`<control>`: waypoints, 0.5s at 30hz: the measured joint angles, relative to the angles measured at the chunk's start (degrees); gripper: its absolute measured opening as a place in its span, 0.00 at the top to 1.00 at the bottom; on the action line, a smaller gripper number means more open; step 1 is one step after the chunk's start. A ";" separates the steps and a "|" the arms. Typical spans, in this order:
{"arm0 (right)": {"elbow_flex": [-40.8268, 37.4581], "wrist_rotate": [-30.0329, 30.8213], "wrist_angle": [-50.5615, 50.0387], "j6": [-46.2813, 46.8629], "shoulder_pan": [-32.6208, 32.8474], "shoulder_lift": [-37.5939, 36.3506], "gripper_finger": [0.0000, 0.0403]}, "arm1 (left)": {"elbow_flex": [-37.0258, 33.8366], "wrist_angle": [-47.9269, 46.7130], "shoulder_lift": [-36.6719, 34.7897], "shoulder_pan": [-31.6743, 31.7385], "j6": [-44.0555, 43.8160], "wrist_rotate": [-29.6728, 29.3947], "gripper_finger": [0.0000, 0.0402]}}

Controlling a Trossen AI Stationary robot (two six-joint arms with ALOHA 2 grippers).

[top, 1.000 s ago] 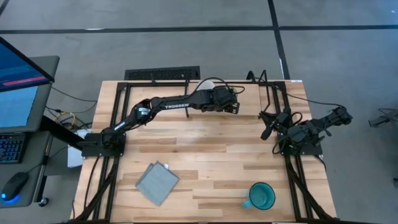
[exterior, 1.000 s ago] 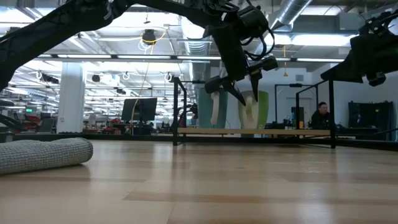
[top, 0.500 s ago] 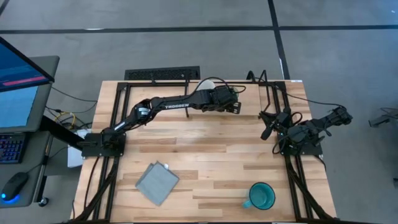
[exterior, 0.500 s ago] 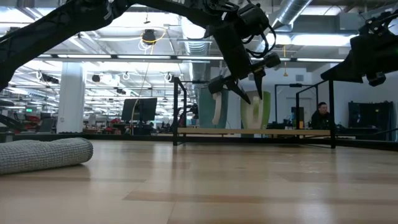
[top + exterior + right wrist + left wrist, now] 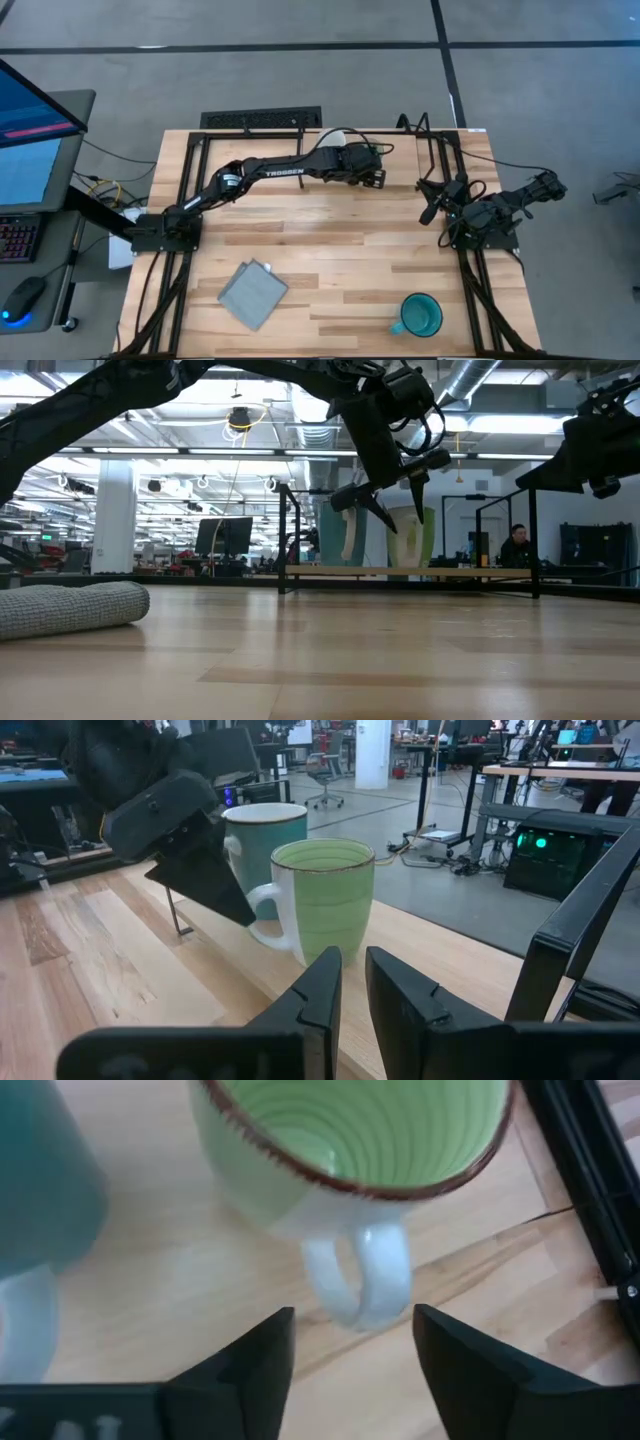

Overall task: Stack small to large cups/mugs on shelf
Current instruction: Put the green mug on the shelf

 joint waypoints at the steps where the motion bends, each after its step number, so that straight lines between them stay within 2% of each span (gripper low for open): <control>1: 0.00 -0.01 0.00 0.00 0.01 0.00 0.82 | 0.00 -0.24 0.00 -0.06 -0.27 0.35 0.49; 7: 0.00 -0.02 0.00 0.00 -0.01 0.00 0.82 | 0.00 -1.09 0.00 -0.57 -2.43 5.49 0.39; 11: 0.00 -0.02 0.00 0.00 0.01 0.01 0.82 | 0.00 -2.28 0.00 -1.06 -4.09 12.33 0.35; 15: 0.00 -0.02 0.00 0.00 -0.01 0.00 0.82 | 0.00 -5.36 0.00 -1.89 -5.04 21.80 0.35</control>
